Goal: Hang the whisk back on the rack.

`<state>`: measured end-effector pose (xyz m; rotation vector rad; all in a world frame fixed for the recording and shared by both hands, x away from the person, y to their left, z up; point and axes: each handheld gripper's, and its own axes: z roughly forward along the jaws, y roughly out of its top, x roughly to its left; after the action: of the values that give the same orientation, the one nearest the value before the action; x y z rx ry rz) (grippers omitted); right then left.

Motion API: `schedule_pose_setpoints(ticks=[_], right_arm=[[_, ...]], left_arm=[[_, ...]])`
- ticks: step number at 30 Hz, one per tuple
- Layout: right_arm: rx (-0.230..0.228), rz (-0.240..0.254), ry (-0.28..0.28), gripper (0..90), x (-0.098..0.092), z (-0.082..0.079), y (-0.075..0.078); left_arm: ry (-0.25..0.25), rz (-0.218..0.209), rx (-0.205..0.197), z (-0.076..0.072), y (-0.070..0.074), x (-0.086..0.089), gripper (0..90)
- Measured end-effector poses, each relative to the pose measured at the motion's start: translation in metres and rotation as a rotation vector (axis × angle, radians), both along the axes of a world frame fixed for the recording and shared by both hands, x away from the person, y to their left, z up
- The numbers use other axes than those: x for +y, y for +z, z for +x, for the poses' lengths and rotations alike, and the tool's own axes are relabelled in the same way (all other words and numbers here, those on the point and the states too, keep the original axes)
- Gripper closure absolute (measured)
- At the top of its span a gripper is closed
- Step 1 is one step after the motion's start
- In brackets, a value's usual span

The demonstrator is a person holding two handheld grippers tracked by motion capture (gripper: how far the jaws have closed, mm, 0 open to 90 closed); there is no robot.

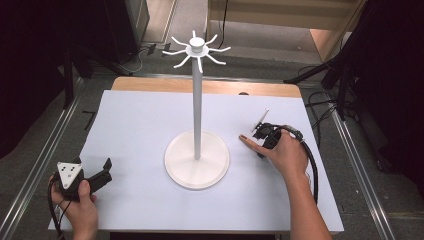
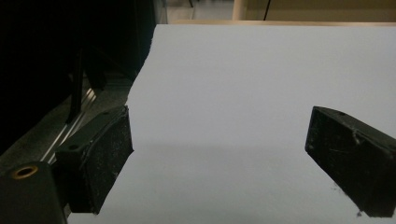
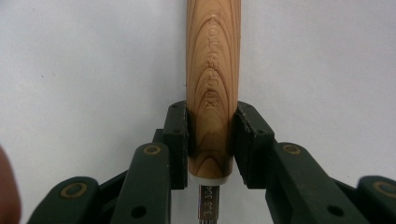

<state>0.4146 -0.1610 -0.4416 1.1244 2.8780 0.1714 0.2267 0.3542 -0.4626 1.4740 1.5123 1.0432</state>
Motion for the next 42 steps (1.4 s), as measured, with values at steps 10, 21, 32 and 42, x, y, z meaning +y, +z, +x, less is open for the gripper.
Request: schedule_pose_setpoints(ticks=[10, 21, 32, 42], right_arm=[[-0.080, 0.055, 0.012, 70.2, -0.005, -0.009, 0.017], [-0.186, 0.180, -0.004, 70.2, -0.012, -0.018, 0.044], [-0.258, 0.309, -0.018, 70.2, -0.021, -0.025, 0.062], [-0.341, 0.404, -0.016, 70.2, -0.023, -0.034, 0.077]], left_arm=[[-0.001, 0.001, -0.004, 0.000, 0.000, 0.000, 8.2], [-0.002, -0.002, -0.003, 0.000, 0.000, 0.000, 8.2], [-0.001, -0.002, -0.003, 0.000, 0.000, 0.000, 8.2], [-0.002, -0.002, -0.003, 0.000, 0.000, 0.000, 8.2]])
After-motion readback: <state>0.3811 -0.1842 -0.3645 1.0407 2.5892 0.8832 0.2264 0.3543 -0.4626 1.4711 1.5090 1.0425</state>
